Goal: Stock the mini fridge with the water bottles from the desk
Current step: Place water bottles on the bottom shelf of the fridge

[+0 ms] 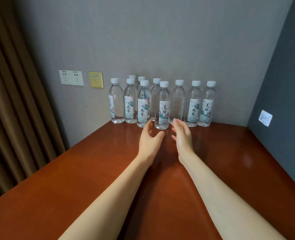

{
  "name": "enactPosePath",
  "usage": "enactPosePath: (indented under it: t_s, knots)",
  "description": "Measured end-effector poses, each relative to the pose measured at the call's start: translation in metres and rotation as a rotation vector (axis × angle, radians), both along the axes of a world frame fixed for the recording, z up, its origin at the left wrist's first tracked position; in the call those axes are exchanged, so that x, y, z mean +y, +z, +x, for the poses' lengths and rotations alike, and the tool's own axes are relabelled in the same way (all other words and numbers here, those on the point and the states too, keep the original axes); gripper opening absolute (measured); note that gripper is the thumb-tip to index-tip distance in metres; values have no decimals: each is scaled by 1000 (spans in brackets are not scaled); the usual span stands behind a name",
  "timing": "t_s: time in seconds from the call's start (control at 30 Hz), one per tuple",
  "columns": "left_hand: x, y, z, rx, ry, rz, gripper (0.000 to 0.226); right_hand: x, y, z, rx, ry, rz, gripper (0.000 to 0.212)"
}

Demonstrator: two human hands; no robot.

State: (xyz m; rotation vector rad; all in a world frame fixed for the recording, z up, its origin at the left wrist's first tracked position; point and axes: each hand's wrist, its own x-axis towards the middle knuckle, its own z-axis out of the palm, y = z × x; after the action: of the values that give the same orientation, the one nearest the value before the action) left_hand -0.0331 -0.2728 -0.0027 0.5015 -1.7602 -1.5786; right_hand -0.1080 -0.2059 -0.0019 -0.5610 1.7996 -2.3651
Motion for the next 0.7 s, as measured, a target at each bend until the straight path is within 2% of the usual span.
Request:
enactPosePath:
  t_s: [0.13,0.3,0.4,0.5,0.7]
  knots:
    - [-13,1,-25,40,-44,-6,60,-22,0,-26,-1,11,-31,29]
    - [-26,0,-52,48,-61,-56,61,-45,-2,-55,40,15,-8,22]
    - [-34,0,-65,69,-65,-59,61,-54,-3,-66,50,24,4,36]
    - [-41,-2,-77,75,-79,-61,62,-60,-3,-75,68,41,53,26]
    - [-51,-8,-93,18,-109,-104,63,-66,-3,-78,131,85,180,53]
